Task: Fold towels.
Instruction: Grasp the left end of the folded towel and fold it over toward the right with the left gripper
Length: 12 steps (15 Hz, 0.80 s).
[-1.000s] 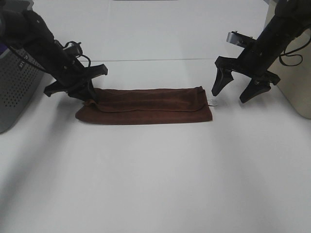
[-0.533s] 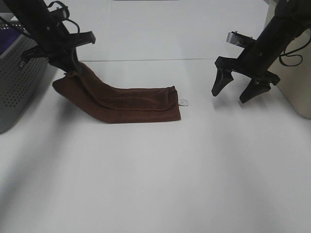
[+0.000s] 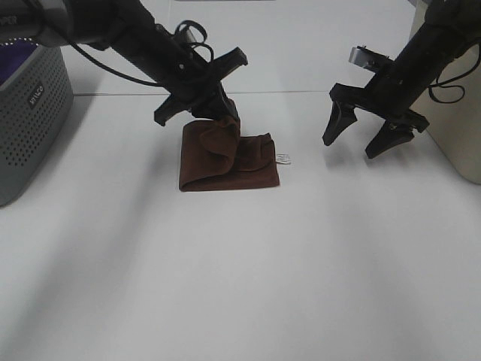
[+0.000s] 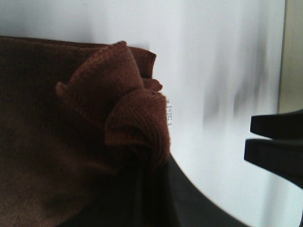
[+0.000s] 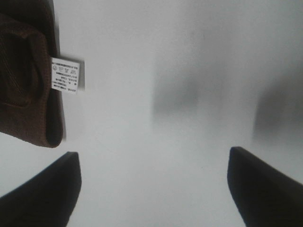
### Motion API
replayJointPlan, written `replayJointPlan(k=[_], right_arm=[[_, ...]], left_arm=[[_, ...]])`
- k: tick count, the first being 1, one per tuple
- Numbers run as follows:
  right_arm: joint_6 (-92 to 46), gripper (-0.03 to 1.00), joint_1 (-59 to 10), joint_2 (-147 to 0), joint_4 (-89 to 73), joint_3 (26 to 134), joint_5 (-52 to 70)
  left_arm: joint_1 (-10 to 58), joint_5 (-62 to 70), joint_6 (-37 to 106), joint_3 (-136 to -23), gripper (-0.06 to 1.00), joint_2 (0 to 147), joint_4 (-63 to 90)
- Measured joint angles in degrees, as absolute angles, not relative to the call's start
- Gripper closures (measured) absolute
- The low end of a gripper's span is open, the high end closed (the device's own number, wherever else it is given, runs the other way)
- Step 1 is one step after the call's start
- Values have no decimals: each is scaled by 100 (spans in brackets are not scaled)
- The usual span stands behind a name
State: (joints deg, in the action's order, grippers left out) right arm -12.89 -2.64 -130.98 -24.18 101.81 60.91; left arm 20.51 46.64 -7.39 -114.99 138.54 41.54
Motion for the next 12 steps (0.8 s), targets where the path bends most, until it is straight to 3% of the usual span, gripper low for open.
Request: replayJointPlan(k=[1, 2, 3, 4, 6, 8, 12], right_arm=[[-1289, 17, -264, -13098, -2418, 10181, 6091], [-1289, 17, -264, -13098, -2418, 10181, 6091], [-1289, 17, -264, -13098, -2418, 10181, 6091], [-1289, 17, -264, -13098, -2429, 10181, 6091], [-1289, 17, -264, -13098, -2441, 10181, 6091], [-1295, 17, -264, -13098, -2607, 10181, 6108], [-1965, 17, -304, -13098, -3890, 10181, 6400]], left_arm=[[2086, 4544, -808, -11499, 89, 13883, 4154], [2172, 4251, -997, -11499, 80, 14003, 4251], [2172, 4251, -997, -11499, 80, 14003, 4251], [2229, 4125, -991, -11499, 55, 14043, 4607], [2246, 4085, -544, -11499, 32, 14049, 5277], [2229, 4085, 189, -11499, 26, 14049, 5976], [1822, 4320, 1123, -11539, 25, 13934, 5999]])
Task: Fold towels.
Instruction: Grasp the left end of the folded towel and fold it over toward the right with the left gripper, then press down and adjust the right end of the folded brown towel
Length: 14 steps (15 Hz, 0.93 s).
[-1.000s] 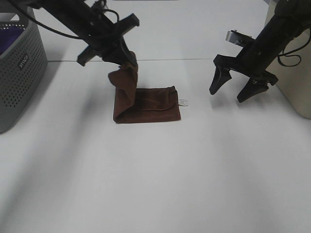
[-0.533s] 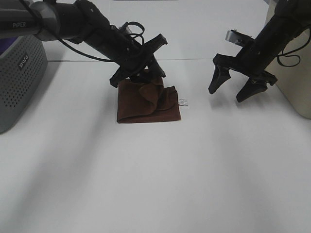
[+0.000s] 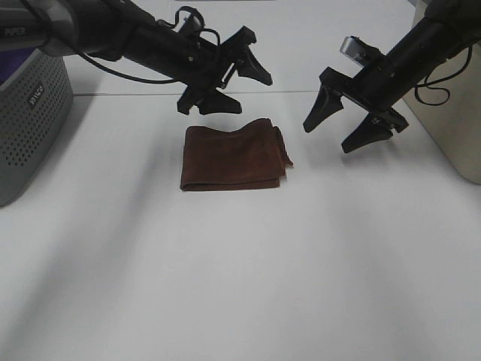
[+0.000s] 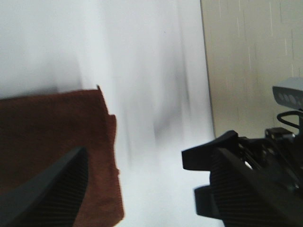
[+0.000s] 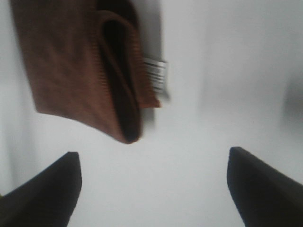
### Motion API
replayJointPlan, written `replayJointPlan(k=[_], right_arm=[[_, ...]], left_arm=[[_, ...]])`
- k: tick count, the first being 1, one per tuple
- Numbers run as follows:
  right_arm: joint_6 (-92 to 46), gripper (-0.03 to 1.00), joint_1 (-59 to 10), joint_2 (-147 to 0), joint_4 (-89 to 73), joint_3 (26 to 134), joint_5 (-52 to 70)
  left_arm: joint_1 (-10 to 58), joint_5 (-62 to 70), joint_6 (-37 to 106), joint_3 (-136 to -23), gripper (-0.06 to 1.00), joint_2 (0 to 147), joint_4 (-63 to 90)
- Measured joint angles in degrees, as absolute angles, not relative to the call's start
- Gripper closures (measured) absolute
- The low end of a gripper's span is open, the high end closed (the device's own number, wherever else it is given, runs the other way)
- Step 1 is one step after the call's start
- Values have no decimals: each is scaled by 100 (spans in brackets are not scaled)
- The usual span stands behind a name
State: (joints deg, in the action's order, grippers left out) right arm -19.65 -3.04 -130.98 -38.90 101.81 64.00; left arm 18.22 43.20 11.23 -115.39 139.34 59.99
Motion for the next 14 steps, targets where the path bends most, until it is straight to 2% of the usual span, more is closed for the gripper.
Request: replayJointPlan(k=[4, 7, 14], right_arm=[[-3295, 19, -693, -13098, -5850, 10181, 6406], [-3879, 21, -745, -13442, -7466, 10325, 6406], [-3524, 21, -733, -15006, -7426, 11350, 6681]], left_arm=[[1169, 4561, 1180, -11562, 25, 13734, 5271], [1008, 4847, 1049, -11562, 25, 13711, 4985], [1008, 4893, 1049, -11562, 25, 13711, 4968]])
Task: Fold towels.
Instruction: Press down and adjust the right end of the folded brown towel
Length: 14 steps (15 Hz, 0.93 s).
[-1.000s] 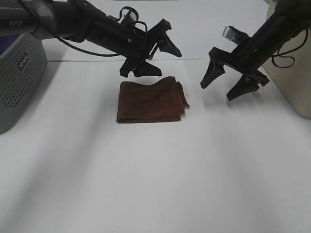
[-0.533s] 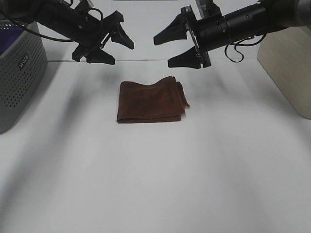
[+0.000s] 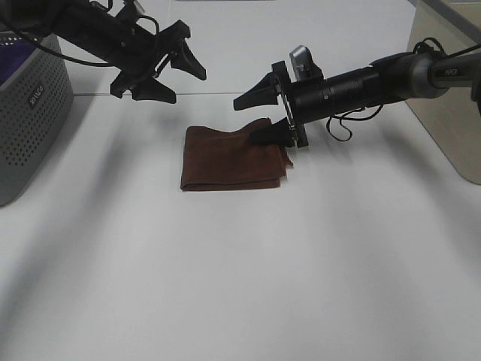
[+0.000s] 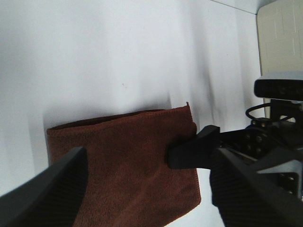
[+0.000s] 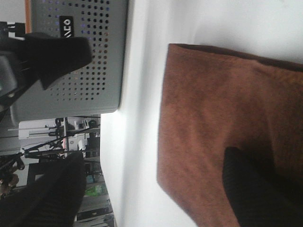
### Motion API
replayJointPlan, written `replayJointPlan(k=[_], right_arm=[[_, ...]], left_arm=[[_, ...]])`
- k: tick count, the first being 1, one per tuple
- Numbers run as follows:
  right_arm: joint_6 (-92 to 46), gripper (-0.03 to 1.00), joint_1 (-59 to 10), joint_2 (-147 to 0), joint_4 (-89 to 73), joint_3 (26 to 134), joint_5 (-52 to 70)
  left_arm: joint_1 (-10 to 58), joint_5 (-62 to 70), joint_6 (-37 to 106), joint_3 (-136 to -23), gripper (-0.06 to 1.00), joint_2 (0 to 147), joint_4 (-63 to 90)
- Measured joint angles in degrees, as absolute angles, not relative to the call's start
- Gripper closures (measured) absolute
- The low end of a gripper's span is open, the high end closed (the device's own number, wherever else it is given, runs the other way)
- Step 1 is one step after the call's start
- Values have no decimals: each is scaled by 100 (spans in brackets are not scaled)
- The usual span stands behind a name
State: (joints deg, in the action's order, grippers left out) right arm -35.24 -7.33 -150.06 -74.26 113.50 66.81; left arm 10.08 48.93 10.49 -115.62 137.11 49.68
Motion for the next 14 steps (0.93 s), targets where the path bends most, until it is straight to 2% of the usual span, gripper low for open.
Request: replayJointPlan(k=[5, 10, 14], right_arm=[[-3369, 22, -733, -15115, -6984, 11390, 6400], [-3352, 22, -728, -15115, -6663, 11637, 6853], [-2813, 22, -728, -14410, -5019, 11700, 6875]], left_arm=[[1008, 4933, 1049, -11562, 25, 13711, 4968], [1008, 5197, 1049, -11562, 25, 13613, 4721], [1003, 5535, 1049, -11597, 25, 13144, 3971]])
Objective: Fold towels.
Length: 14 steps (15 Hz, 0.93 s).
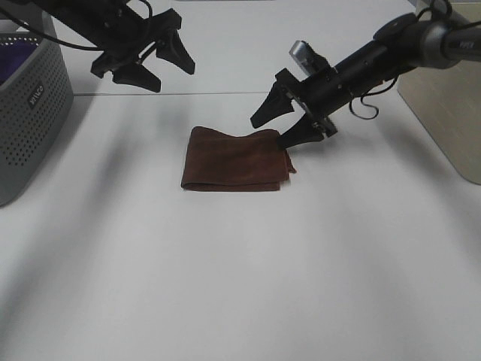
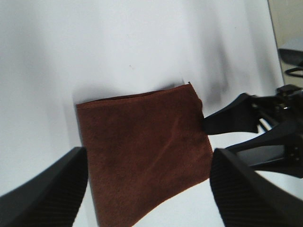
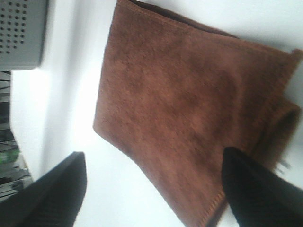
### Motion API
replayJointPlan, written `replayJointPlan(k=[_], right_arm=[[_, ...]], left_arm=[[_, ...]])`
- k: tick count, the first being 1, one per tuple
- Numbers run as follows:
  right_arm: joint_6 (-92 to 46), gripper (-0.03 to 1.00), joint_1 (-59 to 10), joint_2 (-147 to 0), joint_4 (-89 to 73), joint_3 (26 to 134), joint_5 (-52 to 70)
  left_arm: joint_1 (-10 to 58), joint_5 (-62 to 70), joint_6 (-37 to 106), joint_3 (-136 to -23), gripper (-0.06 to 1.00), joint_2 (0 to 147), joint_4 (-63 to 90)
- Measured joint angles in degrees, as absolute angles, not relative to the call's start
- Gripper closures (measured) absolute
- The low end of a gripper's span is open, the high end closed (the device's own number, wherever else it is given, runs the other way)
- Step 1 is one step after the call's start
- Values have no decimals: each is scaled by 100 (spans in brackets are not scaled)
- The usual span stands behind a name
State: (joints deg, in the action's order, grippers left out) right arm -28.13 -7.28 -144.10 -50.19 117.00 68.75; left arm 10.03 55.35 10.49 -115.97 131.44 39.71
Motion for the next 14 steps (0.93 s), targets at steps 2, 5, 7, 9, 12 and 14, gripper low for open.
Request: replayJointPlan(k=[2, 5, 7, 9, 12, 14], right_arm=[[-2252, 22, -728, -13929, -4022, 11706, 6881], [-1369, 22, -728, -13178, -2825, 11711, 6898], [-1014, 22, -728, -12714, -2223, 11643, 6904], [-865, 22, -728, -12135, -1960, 11356, 6904], [-837, 22, -728, -11436, -1839, 10806, 6916], [-837, 22, -728, -10869, -1782, 10256, 6921]], left_arm=[[1003, 5856, 905, -11597, 25, 12829, 3489], [1003, 6526, 527, -11597, 25, 12215, 2601], [1003, 6807, 367, -11597, 25, 11769, 2189], [1003, 6933, 212, -11597, 25, 11310, 1684], [1003, 6944, 52, -11253, 25, 10560, 1152], [1003, 6944, 0, -10542, 25, 9815, 957]])
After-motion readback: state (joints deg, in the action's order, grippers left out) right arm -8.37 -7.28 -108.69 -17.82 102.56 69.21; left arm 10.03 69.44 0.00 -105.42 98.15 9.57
